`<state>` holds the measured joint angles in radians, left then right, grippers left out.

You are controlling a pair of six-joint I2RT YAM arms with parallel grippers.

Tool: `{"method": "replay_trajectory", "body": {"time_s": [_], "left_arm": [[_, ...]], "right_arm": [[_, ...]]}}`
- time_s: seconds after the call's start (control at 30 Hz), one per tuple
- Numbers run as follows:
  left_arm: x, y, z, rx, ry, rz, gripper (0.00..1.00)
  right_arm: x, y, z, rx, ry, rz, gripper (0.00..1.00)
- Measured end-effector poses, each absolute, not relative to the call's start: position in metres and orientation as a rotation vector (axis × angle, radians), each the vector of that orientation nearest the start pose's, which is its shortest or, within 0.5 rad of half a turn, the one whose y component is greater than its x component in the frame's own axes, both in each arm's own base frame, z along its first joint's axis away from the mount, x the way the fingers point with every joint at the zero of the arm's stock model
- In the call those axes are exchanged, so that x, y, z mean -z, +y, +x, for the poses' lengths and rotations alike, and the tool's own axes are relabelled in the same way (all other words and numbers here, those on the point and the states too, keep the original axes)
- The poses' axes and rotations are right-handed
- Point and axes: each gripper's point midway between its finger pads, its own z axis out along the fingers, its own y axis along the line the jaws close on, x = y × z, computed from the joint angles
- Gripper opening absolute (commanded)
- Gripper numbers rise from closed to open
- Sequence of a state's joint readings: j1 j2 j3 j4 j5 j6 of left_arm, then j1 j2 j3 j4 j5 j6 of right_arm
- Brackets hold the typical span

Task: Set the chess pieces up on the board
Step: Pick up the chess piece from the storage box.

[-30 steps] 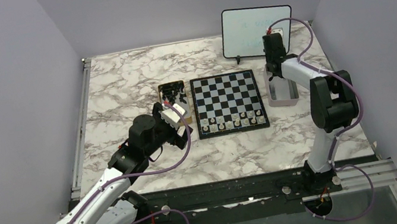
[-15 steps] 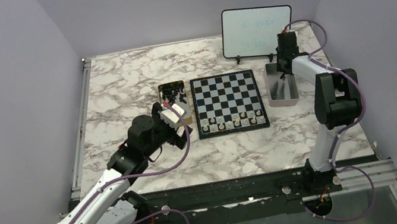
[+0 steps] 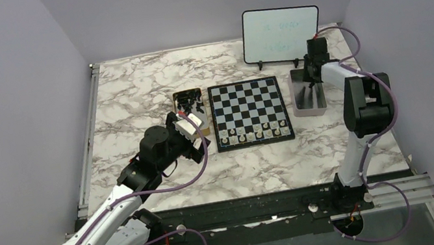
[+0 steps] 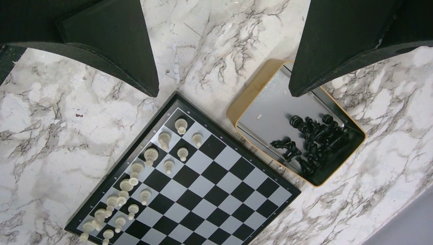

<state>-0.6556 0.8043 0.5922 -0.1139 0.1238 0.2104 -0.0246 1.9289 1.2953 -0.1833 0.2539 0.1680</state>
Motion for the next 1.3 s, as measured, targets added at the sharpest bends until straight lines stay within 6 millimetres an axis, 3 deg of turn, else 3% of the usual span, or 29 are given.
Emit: {"method": "replay_trajectory", "body": {"time_s": [0.63,0.97,1.3], "left_arm": [[-0.192,-0.200,0.240,0.417,1.700,0.883,0.99],[-0.193,-0.200,0.240,0.416,1.699,0.884,0.99],[-0.193,-0.200,0.239,0.414,1.694,0.885,0.99]], "right_arm": [[-0.029,-0.046,0.474,0.190,2.398,0.393,0.35],[-0.029,-0.045,0.475,0.179,2.399,0.387,0.18],[-0.028,-0.033,0.480,0.096,2.410,0.229,0.14]]}}
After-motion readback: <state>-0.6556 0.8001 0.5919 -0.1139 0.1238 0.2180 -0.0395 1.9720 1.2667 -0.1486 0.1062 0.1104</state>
